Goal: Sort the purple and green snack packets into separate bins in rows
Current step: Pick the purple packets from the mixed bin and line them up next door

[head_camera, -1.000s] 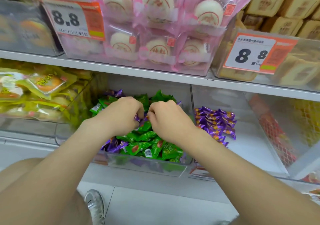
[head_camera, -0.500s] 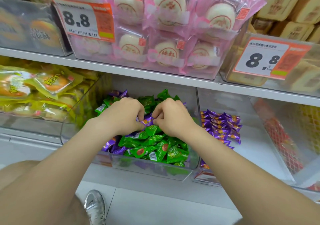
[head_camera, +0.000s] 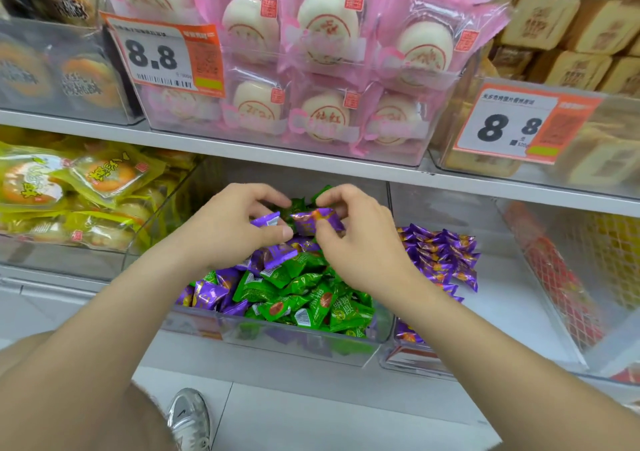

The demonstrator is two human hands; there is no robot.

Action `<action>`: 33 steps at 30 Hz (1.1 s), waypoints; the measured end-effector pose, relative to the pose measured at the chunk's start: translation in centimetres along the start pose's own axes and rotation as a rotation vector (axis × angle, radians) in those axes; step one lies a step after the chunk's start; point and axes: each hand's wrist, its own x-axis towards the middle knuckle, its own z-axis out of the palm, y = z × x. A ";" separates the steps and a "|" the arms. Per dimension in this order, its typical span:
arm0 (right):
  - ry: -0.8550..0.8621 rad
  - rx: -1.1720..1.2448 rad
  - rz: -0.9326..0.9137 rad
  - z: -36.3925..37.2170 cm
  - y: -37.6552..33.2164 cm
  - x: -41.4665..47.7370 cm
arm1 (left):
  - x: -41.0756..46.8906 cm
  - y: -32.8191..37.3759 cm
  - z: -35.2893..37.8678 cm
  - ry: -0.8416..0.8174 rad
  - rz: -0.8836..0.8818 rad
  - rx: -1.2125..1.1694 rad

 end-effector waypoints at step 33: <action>-0.362 -0.264 0.336 -15.8 24.0 -4.8 | -0.2 9.9 15.1 0.112 0.244 -0.097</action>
